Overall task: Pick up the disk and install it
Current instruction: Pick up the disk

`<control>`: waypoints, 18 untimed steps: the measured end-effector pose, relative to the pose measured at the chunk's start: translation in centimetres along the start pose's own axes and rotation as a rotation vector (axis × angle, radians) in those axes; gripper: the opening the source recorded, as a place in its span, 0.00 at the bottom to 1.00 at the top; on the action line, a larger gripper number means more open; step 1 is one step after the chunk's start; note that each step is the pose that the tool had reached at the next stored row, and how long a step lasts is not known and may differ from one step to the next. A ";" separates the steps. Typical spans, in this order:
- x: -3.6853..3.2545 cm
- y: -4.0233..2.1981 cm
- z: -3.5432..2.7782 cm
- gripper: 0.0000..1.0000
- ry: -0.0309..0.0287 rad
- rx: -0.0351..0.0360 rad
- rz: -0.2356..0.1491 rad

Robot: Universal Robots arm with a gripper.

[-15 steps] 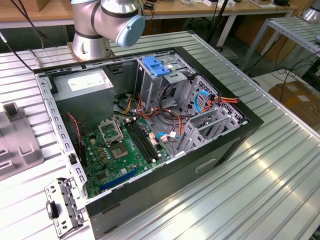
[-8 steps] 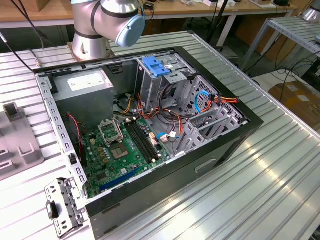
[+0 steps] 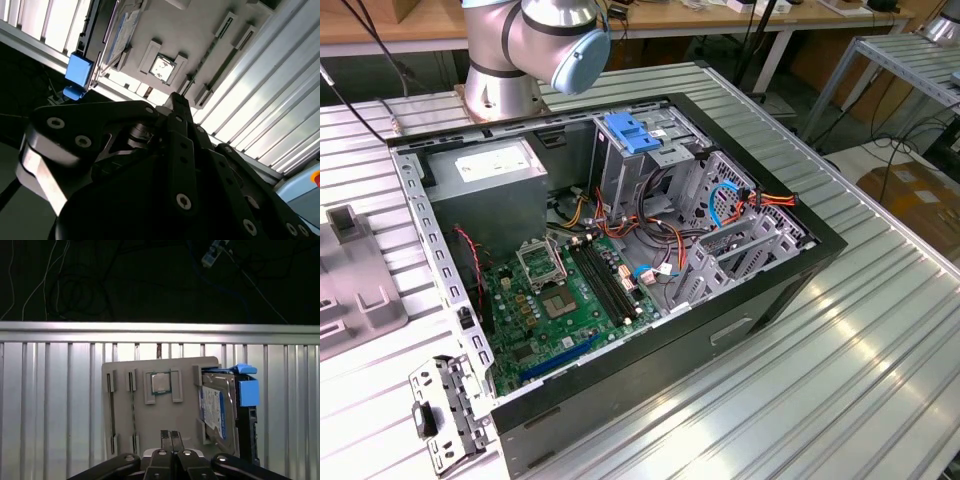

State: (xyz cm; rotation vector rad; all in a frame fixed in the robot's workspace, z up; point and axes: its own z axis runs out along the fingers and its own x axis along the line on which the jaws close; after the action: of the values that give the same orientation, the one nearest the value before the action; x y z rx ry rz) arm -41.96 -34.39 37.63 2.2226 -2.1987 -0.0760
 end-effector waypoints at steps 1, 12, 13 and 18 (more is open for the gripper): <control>0.00 0.00 0.00 0.11 0.0001 -0.0001 -0.004; 0.00 0.00 0.00 0.29 -0.0012 -0.0001 -0.004; 0.00 0.00 0.00 0.29 -0.0012 -0.0001 -0.004; 0.00 0.00 0.00 0.36 -0.0018 -0.0001 -0.004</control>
State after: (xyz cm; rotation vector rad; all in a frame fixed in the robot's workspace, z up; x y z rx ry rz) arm -41.97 -34.39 37.63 2.2275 -2.1955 -0.0781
